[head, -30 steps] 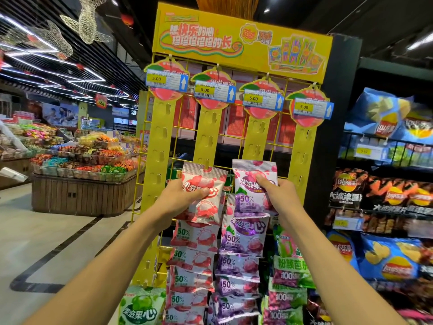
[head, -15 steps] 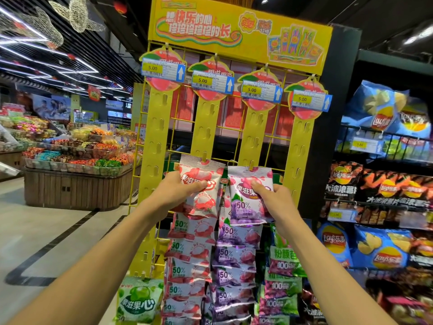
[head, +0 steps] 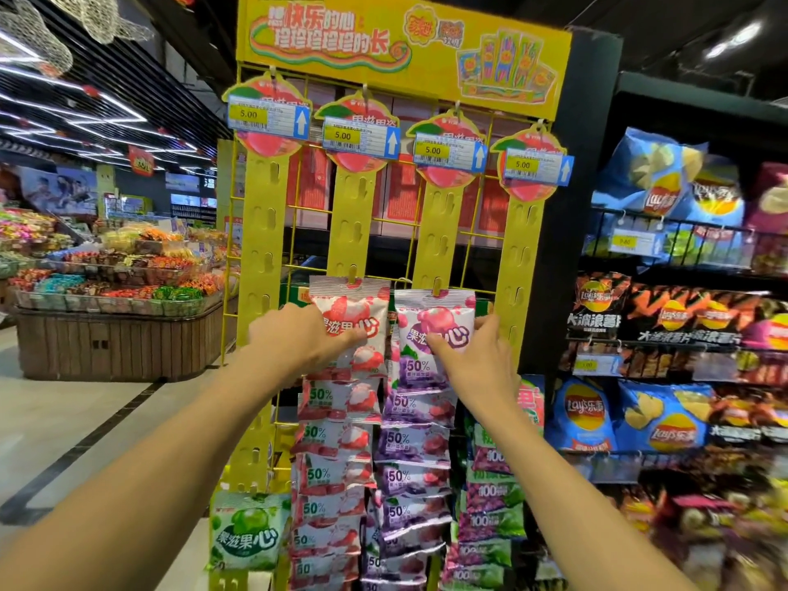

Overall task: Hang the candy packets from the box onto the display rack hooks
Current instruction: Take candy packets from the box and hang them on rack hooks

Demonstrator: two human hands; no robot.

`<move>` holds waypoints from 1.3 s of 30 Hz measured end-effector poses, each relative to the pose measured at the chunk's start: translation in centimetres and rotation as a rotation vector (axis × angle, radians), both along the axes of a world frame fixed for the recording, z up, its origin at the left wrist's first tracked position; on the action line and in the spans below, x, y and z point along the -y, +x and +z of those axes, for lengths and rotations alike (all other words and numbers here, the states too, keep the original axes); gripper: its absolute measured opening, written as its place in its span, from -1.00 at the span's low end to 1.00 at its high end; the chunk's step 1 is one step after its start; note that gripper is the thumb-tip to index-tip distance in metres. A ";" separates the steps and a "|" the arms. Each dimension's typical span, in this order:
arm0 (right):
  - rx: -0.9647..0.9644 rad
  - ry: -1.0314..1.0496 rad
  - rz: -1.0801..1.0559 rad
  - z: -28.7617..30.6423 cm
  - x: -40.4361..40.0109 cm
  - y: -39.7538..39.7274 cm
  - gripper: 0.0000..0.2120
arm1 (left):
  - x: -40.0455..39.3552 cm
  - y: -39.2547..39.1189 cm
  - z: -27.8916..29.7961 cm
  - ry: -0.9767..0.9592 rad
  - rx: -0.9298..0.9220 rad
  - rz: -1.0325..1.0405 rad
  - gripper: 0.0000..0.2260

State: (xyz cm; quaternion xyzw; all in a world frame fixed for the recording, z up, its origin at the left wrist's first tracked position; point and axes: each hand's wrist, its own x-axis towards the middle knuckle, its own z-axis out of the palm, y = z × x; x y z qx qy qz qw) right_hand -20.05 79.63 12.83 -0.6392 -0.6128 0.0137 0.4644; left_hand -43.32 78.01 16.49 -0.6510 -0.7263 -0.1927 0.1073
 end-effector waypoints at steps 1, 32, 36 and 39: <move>-0.014 -0.003 0.012 -0.3 0.2 0.0 -0.33 | -0.2 0.1 -0.6 0.046 -0.010 0.017 -0.20; 0.606 -0.263 0.125 -13.1 13.1 33.2 -0.39 | 8.9 26.0 -18.3 -0.038 -0.338 -0.364 -0.54; 0.572 -0.384 0.020 -15.4 17.3 44.0 -0.36 | 8.3 38.3 -18.9 -0.091 -0.351 -0.610 -0.53; 0.544 -0.465 -0.132 -17.2 21.2 52.7 -0.36 | 8.0 48.7 -19.8 -0.117 -0.372 -0.785 -0.57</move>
